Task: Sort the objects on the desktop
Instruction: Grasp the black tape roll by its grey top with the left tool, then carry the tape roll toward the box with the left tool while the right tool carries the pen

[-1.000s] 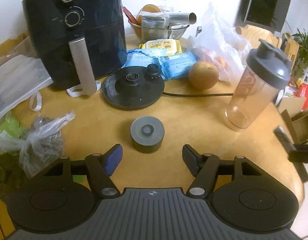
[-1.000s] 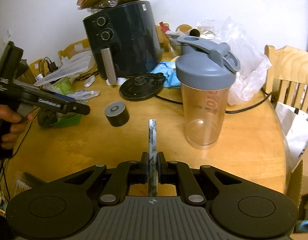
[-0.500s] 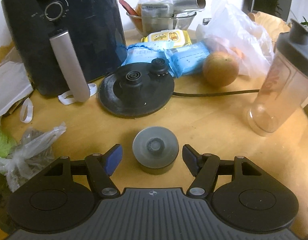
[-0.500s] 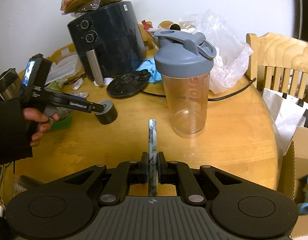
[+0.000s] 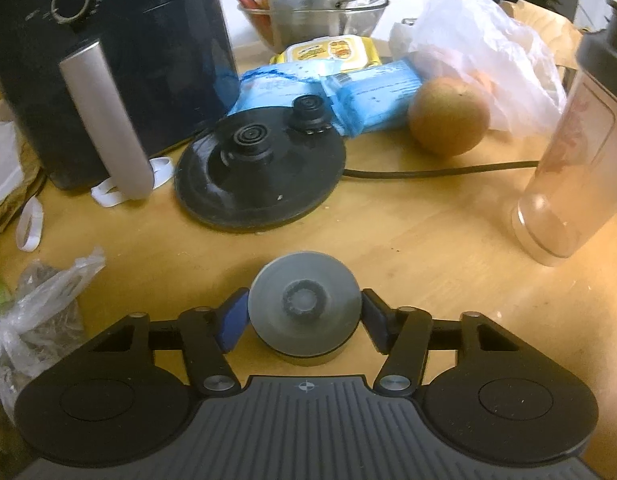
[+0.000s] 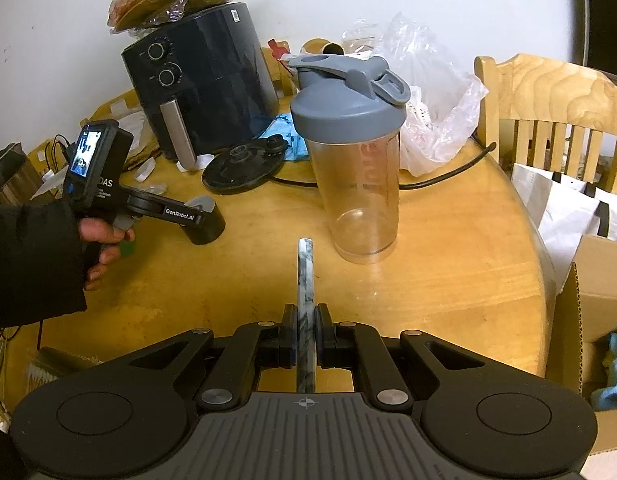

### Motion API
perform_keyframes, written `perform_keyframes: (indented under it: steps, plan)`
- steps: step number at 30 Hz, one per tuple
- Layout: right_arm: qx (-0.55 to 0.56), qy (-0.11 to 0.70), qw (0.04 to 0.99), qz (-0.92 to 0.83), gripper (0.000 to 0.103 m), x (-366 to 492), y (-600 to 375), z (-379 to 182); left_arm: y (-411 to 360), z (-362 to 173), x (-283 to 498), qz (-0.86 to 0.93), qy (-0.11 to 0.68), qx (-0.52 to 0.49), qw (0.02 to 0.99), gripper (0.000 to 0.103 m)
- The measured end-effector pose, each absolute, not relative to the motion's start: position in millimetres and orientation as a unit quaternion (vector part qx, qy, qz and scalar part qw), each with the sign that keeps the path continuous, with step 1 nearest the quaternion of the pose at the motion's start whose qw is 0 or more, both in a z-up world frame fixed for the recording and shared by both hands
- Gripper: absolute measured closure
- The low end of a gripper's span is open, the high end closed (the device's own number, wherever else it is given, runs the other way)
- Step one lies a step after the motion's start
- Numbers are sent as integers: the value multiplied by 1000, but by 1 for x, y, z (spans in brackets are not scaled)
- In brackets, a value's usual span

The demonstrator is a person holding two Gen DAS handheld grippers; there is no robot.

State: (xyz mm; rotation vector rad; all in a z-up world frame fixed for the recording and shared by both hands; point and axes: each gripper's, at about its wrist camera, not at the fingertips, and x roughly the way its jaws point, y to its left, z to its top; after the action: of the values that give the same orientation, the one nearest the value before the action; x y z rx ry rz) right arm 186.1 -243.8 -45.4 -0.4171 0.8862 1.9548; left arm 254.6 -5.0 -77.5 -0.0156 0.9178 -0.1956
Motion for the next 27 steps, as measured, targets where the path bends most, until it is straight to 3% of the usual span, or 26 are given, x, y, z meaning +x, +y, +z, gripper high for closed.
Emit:
perform_keyframes:
  steps: [17, 18, 27]
  plan:
    - [-166, 346, 434, 815, 92, 186, -246, -38, 1, -53, 238, -86, 431, -8, 898, 46]
    - [-183, 337, 384, 840, 92, 185, -246, -37, 2, -51, 236, -87, 430, -11, 898, 46]
    - [-184, 325, 351, 859, 92, 180, -250, -28, 11, -25, 212, -90, 415, -33, 905, 46]
